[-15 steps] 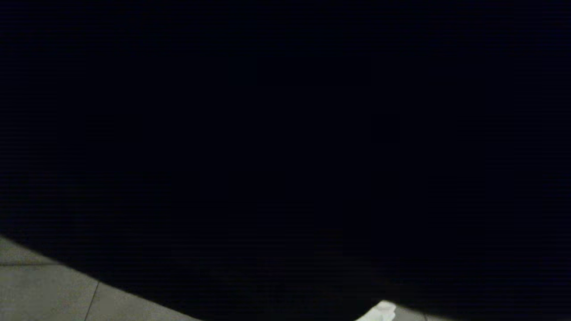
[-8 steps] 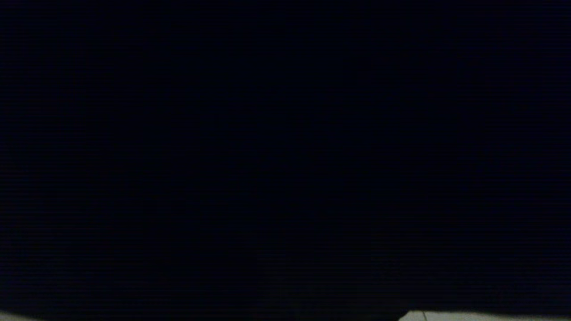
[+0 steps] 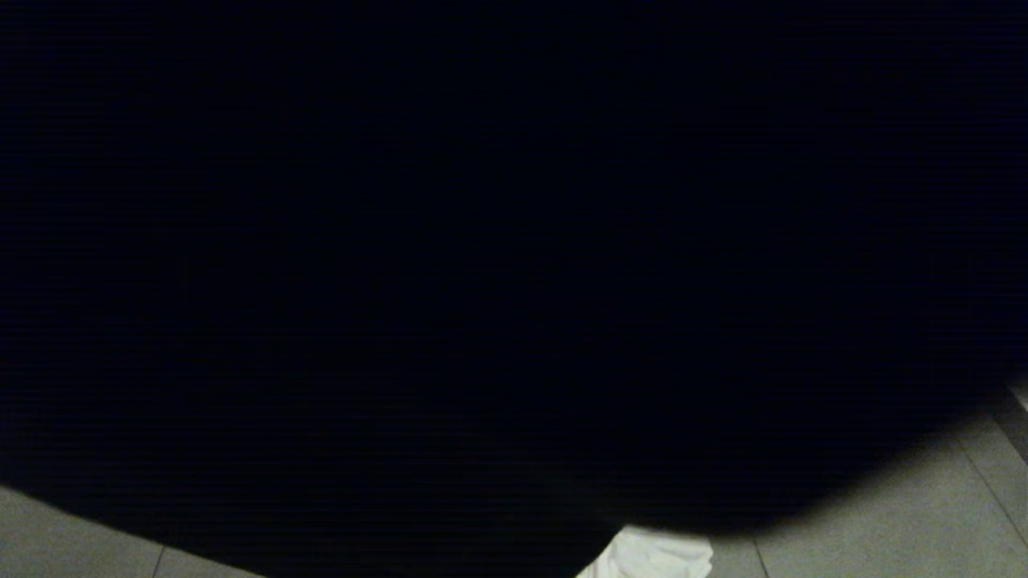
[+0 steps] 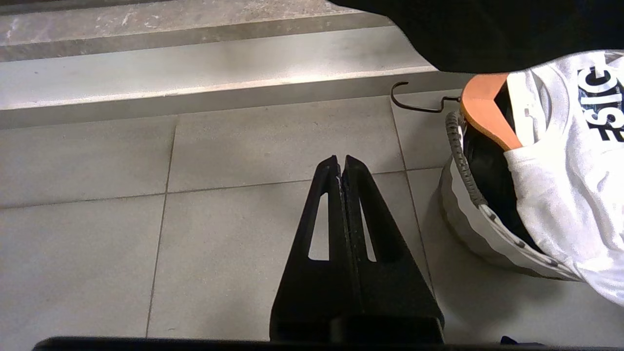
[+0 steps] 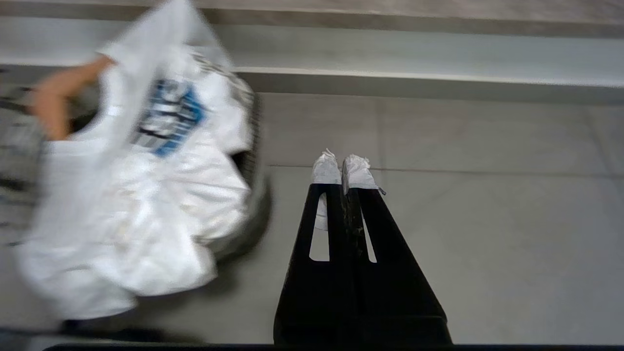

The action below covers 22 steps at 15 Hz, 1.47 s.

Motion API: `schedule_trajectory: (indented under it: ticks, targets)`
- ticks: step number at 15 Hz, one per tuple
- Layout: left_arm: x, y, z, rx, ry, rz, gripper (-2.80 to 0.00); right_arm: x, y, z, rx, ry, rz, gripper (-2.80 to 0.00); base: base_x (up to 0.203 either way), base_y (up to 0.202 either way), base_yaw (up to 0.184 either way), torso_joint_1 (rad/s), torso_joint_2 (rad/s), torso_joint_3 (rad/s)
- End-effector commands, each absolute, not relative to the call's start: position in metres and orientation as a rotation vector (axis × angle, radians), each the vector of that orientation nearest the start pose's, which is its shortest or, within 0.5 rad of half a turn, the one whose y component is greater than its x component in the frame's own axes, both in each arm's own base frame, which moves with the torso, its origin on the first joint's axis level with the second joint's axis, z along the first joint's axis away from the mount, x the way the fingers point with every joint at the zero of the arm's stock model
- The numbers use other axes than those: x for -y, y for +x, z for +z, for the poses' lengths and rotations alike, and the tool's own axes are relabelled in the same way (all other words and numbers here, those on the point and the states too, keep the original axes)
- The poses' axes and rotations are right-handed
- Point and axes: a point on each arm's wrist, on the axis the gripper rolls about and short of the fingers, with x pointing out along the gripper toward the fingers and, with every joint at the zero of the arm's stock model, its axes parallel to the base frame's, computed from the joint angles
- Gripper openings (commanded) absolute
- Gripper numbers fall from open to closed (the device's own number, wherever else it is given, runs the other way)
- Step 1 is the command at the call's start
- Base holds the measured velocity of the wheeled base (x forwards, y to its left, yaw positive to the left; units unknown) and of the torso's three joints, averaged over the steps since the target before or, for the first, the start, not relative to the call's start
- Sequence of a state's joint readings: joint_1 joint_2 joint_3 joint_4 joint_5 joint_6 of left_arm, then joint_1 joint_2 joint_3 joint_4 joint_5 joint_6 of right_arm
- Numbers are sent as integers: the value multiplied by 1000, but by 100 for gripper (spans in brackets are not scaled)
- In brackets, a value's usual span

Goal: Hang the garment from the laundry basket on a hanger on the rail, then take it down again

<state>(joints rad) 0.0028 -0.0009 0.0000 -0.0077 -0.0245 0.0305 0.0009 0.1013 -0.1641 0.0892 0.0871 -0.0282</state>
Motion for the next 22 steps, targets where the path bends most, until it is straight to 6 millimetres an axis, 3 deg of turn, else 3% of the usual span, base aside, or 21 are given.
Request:
schedule_trajectory:
  ticks: [1,6,11,16,22]
  targets:
    - [1,-23,75,6,31,-21,-280,-4,-6,145,-148,-17,173,-280,0,0,0,0,0,0]
    - [1,-23,76,8,31,-21,-280,-10,57,170,-436,65,458,-280,0,0,0,0,0,0]
    - [1,-23,76,8,31,-21,-280,-34,132,162,-681,106,696,-280,0,0,0,0,0,0]
    - [1,-23,76,9,31,-21,-280,-71,189,159,-722,68,824,-280,0,0,0,0,0,0]
    - [1,-23,76,7,31,-21,-280,-100,232,161,-745,116,847,-280,0,0,0,0,0,0]
